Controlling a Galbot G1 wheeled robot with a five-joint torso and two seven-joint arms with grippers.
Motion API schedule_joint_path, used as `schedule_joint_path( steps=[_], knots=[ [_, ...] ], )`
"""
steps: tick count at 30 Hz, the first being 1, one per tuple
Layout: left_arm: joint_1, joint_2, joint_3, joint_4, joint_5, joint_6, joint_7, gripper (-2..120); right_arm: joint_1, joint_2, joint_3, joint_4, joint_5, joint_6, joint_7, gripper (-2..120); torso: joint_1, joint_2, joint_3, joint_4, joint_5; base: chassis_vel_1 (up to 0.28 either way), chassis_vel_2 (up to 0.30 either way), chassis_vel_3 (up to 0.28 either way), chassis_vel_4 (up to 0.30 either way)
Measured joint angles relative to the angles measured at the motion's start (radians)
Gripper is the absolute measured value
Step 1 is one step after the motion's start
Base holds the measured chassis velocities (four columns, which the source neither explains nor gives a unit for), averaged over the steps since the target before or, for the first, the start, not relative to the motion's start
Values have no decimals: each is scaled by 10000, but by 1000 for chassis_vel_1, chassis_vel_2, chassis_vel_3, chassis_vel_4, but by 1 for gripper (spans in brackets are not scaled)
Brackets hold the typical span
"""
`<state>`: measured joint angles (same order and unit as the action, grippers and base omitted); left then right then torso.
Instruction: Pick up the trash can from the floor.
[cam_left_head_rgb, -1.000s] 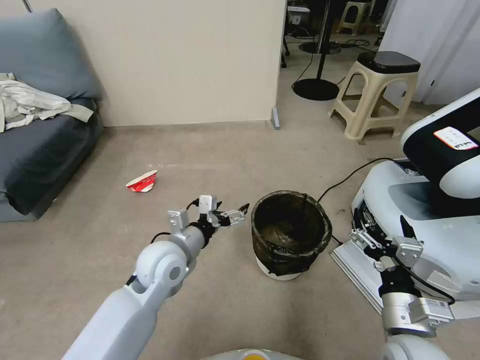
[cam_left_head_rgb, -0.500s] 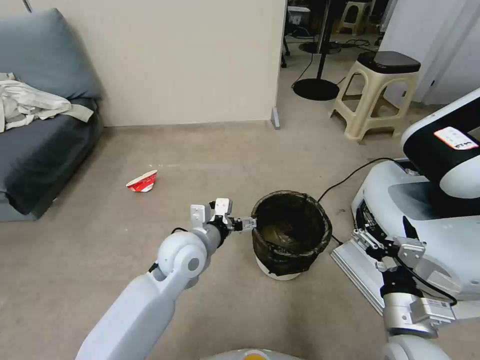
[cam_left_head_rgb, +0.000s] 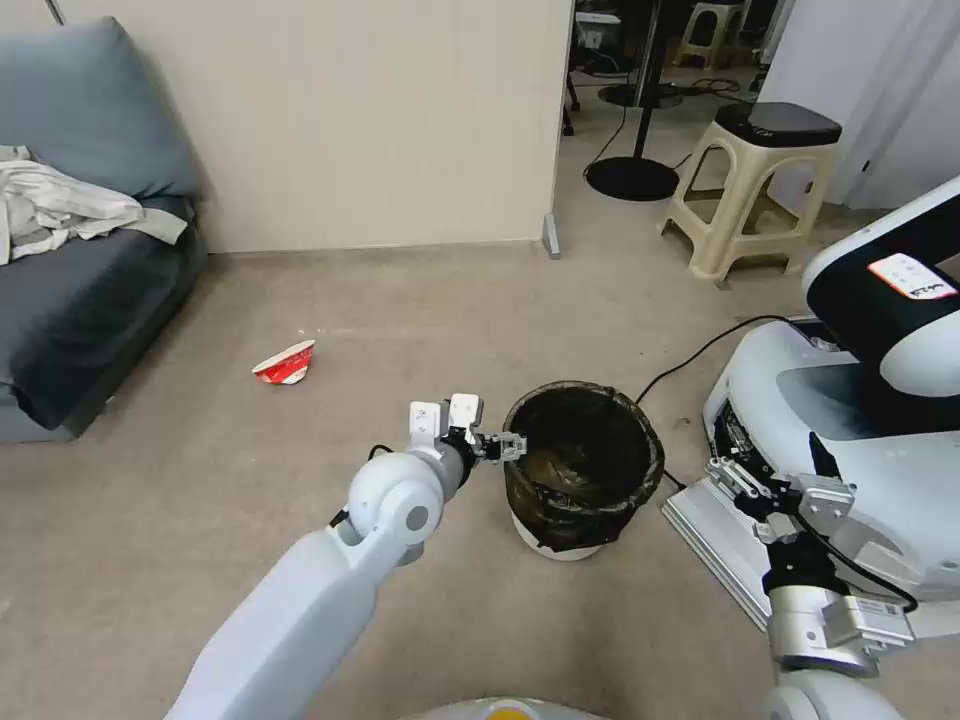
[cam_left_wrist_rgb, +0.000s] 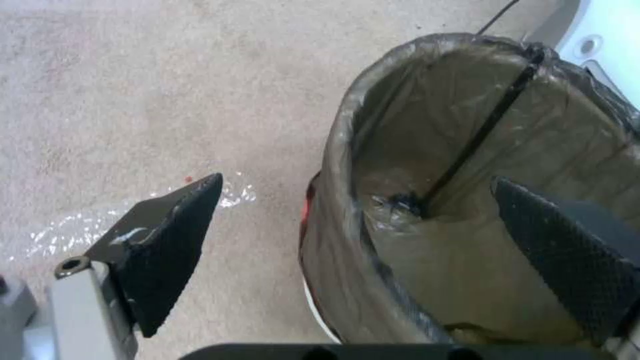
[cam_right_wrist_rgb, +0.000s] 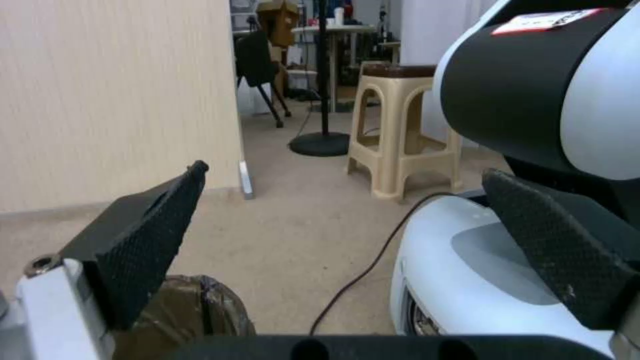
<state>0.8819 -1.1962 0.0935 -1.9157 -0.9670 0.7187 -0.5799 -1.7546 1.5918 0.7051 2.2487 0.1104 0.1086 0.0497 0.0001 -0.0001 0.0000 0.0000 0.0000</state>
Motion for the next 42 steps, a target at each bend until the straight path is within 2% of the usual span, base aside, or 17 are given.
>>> schedule_joint_path(
  steps=[9,18,42],
  knots=[
    [-902,-123,576,693,-607,43,-468,100,35,-3,11,-33,18,0,34,100,0,0,0,0,1,0,0,0,0],
    [-1292,-198,864,1323,-788,63,-597,100,95,-5,34,-118,35,-9,70,100,0,0,0,0,0,0,0,0,0],
    [-1673,-267,1352,2090,-1319,139,-1005,99,138,-4,52,-167,37,-42,110,100,-1,0,1,0,0,0,0,0,0]
  ],
)
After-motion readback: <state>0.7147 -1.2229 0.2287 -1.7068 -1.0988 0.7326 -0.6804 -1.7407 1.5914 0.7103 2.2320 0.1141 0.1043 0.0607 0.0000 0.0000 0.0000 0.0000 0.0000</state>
